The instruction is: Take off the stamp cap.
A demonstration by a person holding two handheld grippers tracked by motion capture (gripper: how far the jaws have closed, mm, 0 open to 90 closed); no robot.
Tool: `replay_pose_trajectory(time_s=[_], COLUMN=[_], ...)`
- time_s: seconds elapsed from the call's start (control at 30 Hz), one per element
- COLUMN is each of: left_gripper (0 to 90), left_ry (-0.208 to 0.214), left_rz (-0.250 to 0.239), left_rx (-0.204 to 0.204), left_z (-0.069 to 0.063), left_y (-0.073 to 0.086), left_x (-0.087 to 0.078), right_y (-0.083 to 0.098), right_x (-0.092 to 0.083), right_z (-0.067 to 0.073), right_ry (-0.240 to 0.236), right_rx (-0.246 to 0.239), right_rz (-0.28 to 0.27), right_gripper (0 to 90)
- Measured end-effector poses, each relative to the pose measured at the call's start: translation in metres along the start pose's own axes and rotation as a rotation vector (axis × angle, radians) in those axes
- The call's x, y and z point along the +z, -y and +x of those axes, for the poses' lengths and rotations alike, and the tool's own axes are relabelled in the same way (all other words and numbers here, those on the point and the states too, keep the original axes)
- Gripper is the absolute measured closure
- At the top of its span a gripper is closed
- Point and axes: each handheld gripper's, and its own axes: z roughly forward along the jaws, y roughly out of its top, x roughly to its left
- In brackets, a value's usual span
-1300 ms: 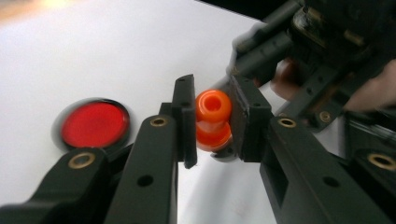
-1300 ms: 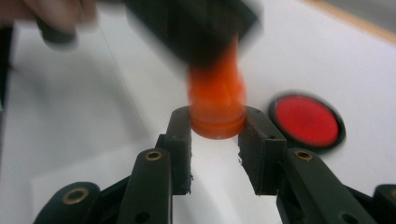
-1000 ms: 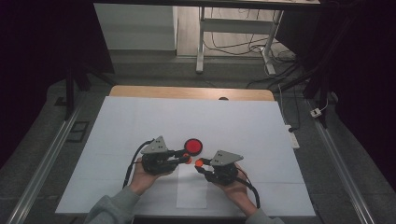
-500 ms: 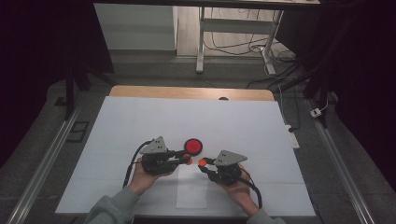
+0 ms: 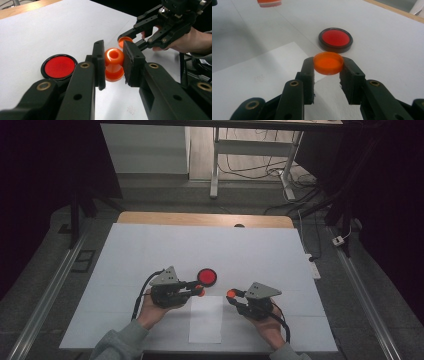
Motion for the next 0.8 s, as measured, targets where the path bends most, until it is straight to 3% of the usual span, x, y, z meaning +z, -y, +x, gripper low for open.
replay_pose_trajectory(time_s=[0.3, 0.6, 0.8], left_gripper=[72.5, 72.4, 72.4], left_ry=[-0.006, -0.021, -0.033], left_rz=[0.009, 0.017, 0.025], left_rx=[0.005, 0.001, 0.008], left_z=[0.0, 0.002, 0.002], left_y=[0.0, 0.0, -0.001], left_x=[-0.001, -0.002, -0.002], right_y=[0.012, 0.029, 0.04], right_x=[-0.02, -0.049, -0.066], right_z=[-0.009, -0.025, -0.033], right_ry=[0.044, 0.134, 0.167], right_rx=[0.033, 0.069, 0.089], right_rz=[-0.013, -0.005, -0.006], right_gripper=[65.0, 64.9, 64.9])
